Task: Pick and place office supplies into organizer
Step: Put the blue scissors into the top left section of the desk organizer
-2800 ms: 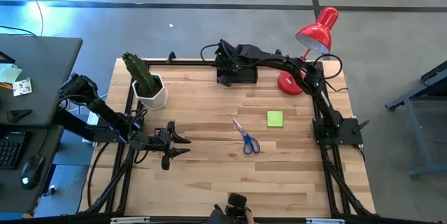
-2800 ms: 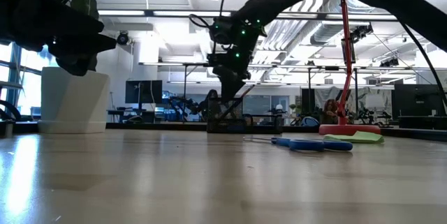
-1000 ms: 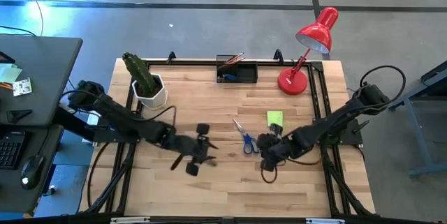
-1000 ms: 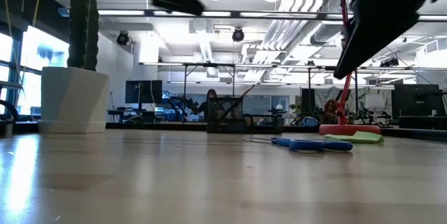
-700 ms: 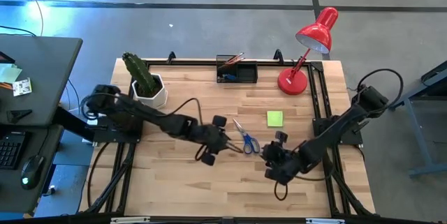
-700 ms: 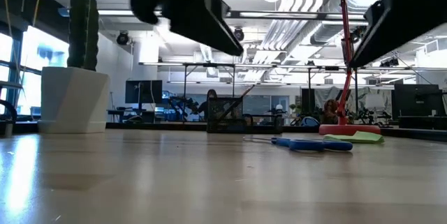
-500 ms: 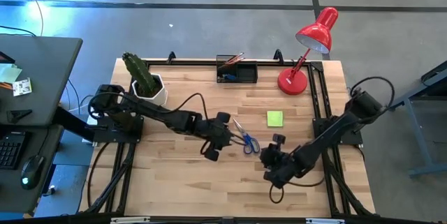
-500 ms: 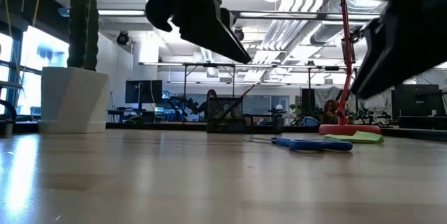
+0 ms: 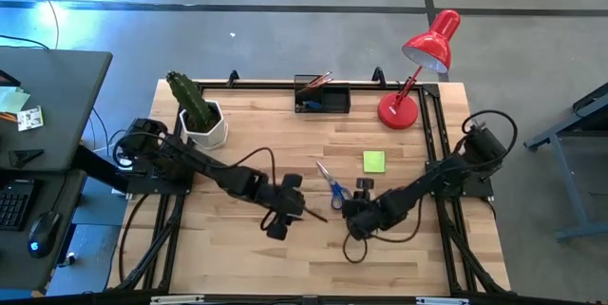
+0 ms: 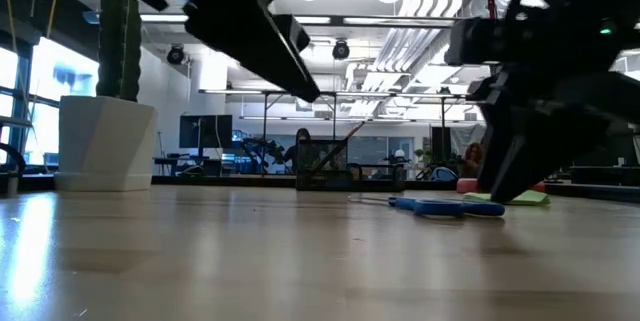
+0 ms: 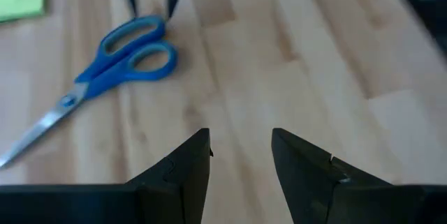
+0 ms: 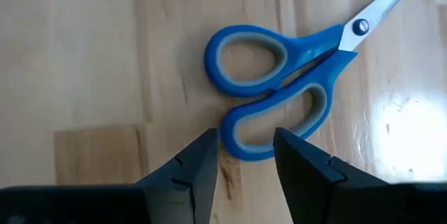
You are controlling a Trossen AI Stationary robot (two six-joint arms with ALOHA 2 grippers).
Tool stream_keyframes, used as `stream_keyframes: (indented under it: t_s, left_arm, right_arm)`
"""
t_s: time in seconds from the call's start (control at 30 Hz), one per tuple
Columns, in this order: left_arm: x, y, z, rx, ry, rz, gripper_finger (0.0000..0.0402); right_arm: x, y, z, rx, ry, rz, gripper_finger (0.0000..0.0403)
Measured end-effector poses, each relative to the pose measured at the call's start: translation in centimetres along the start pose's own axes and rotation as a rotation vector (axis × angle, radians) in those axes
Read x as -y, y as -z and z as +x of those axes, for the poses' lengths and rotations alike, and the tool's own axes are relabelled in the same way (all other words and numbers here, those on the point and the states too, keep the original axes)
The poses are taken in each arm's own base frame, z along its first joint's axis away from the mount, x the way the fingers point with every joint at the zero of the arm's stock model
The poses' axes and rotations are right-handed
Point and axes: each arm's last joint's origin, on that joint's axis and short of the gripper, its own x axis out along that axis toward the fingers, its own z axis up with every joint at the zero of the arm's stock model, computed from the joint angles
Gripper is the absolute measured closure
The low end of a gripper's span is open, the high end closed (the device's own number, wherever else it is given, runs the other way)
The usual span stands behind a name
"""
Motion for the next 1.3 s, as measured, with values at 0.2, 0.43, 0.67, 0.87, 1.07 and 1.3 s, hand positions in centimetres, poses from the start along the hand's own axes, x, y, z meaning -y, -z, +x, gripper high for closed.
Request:
stream_keyframes:
  t_s: [0.2,0.43,0.67,0.87,1.07,1.3]
  left_arm:
    - [2.5,1.7,0.7,0.064,0.04,-0.019,0.0257]
    - [3.5,3.3,1.0,0.075,0.022,-0.045,0.0257]
    - [3.4,3.8,1.1,0.076,0.0,-0.069,0.0257]
    - [3.4,3.8,1.1,0.076,-0.005,-0.069,0.0257]
    - [3.3,3.8,1.1,0.076,-0.012,-0.055,0.0257]
    - [3.2,3.8,1.1,0.08,-0.068,-0.031,0.0257]
  right_arm:
    - [1.2,-0.8,0.8,-0.034,-0.085,-0.031,0.0269]
    - [1.9,-1.2,1.2,-0.06,-0.15,-0.055,0.027]
    - [2.6,-1.3,2.2,-0.099,-0.157,0.015,0.0272]
    - [2.3,-1.1,2.7,-0.126,-0.163,0.06,0.0309]
    - [2.4,-1.2,2.2,-0.12,-0.162,0.079,0.0368]
    - [3.0,-1.2,1.1,-0.106,-0.173,0.091,0.039]
